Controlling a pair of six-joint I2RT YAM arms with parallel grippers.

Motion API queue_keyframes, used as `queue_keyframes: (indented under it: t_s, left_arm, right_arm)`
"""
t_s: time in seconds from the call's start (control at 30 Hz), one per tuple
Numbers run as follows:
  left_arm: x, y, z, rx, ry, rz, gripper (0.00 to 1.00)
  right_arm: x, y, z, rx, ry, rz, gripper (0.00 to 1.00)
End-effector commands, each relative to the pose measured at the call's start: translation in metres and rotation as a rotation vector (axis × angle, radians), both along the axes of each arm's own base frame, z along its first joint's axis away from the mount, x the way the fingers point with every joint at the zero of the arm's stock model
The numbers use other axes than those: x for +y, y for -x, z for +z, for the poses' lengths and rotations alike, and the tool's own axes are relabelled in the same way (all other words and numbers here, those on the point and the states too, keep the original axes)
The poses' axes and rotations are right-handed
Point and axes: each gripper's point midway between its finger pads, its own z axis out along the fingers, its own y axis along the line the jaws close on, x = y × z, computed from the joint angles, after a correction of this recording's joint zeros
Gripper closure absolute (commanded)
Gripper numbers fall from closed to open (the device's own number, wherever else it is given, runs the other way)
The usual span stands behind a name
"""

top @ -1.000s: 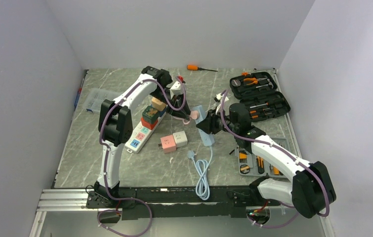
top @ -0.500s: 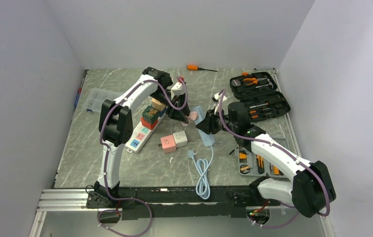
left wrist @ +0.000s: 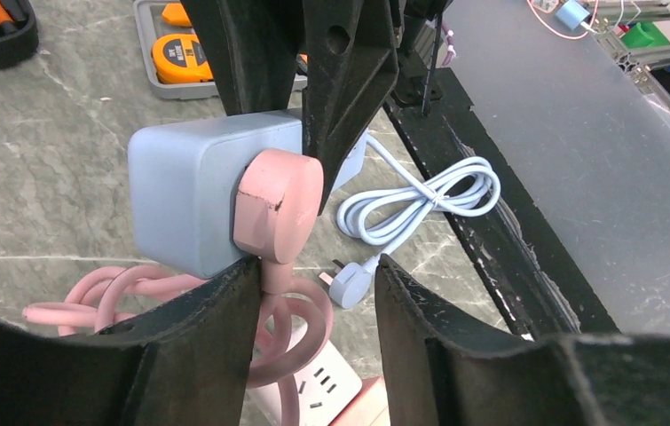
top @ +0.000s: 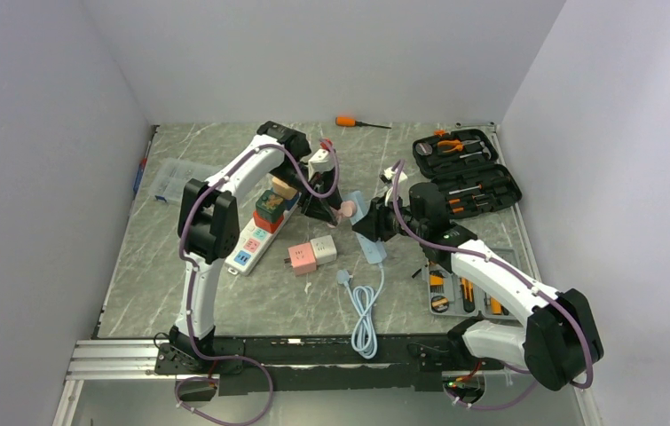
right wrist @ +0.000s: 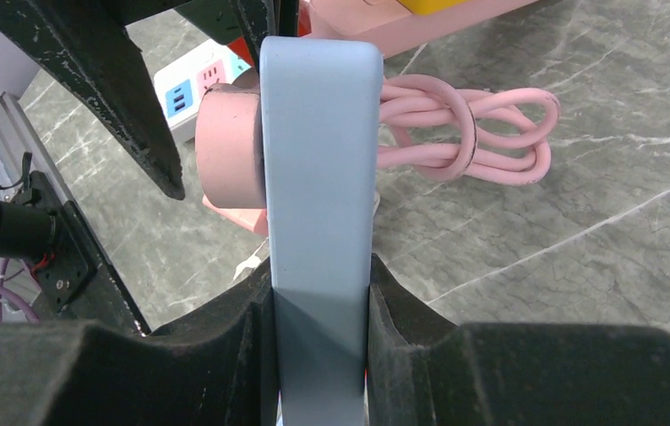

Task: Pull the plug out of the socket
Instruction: Remove the plug from the socket.

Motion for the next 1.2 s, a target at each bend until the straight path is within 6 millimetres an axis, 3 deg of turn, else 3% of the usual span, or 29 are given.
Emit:
queue_keyframes:
  t_s: [0.0,0.2,0.43,0.67,0.87,1.17]
  left_arm:
    - [-0.021,0.028,0.006,0.074,0.013,-0.059,0.44]
    - [-0.028,0.018,0.004,0.103,0.023,-0.05,0.3]
    - [-0.032,0.014,-0.002,0.122,0.02,-0.045,0.31]
    - [-0.034,0.016,0.004,0.127,0.043,-0.049,0.63]
    - [-0.034,0.021,0.006,0.094,0.056,-0.062,0.88]
    - [-0.022,0.027,0.028,0.028,0.11,-0.052,0.98]
  right_arm:
    - [0.037,-0.003,0.121,-0.338,-0.223,0.152,1.0]
    - [0.044,0.004,0.128,-0.35,-0.237,0.179,1.0]
    - [0.052,0.014,0.138,-0.366,-0.25,0.218,1.0]
    - [0.059,0.018,0.145,-0.376,-0.272,0.251,1.0]
    - [0.061,0.014,0.14,-0.369,-0.261,0.25,1.0]
    - [0.026,-0.025,0.103,-0.291,-0.213,0.117,1.0]
